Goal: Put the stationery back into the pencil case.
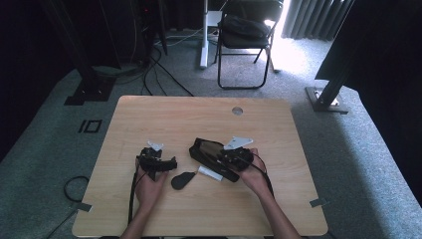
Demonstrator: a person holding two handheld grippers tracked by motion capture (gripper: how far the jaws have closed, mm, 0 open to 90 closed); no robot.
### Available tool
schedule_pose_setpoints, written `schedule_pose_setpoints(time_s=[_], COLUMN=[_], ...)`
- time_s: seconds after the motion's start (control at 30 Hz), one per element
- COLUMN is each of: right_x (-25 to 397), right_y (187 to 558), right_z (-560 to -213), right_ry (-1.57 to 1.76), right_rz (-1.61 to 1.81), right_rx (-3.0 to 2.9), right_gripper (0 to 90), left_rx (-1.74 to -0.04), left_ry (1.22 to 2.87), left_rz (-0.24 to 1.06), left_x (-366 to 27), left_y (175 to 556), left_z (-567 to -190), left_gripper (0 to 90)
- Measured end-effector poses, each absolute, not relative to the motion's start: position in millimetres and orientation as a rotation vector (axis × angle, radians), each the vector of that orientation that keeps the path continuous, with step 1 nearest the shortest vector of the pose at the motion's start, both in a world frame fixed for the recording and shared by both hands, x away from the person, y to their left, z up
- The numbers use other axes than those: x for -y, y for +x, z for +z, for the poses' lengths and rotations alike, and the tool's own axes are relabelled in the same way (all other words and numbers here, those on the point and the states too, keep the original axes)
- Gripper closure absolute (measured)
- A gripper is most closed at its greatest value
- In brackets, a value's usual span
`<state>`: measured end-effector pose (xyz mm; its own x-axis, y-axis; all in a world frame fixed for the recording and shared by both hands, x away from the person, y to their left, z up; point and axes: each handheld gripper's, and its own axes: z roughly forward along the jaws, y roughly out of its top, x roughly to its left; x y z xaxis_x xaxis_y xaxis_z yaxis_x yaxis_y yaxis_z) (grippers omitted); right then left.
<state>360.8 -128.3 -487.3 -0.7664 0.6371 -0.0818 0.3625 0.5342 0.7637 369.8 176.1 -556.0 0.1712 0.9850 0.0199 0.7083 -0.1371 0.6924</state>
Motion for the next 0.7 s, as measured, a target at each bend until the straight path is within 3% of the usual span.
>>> schedule_pose_setpoints(time_s=[0.7], right_x=[117], right_y=[333], right_z=[-477], right_ry=[0.751], right_rz=[1.164], right_rx=[-2.405], right_gripper=[73.9], left_rx=[-1.592], left_ry=[1.912], left_rz=[0.664], left_x=[-176], left_y=[370], left_z=[-556], left_gripper=[1.3])
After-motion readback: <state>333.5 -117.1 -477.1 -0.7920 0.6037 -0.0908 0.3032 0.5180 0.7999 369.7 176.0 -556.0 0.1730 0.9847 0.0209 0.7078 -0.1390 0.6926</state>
